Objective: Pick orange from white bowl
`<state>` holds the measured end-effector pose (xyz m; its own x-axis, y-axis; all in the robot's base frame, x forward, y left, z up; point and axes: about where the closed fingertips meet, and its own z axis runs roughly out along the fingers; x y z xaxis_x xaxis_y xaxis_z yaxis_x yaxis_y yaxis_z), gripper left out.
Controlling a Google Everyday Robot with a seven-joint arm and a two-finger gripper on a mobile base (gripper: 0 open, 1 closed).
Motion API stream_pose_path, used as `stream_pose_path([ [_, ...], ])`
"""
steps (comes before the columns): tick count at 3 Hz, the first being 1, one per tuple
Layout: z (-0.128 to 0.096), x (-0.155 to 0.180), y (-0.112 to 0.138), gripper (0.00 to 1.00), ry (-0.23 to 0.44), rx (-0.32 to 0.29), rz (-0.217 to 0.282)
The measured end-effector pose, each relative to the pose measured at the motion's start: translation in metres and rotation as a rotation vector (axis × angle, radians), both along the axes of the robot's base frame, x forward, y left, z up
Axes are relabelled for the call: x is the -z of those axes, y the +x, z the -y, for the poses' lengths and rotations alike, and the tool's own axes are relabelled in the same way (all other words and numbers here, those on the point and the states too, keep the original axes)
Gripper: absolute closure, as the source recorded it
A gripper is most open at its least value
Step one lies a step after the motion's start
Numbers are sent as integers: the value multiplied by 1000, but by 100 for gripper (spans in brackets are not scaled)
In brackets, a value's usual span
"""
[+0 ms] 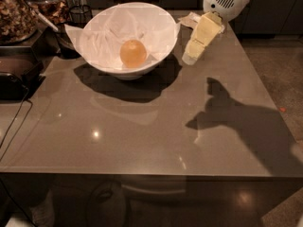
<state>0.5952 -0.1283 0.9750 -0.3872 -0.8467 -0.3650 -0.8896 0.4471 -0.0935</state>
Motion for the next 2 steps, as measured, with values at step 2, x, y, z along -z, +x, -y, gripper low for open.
stream_pose_path([
  [2,-56,-24,32,0,-22,-117,52],
])
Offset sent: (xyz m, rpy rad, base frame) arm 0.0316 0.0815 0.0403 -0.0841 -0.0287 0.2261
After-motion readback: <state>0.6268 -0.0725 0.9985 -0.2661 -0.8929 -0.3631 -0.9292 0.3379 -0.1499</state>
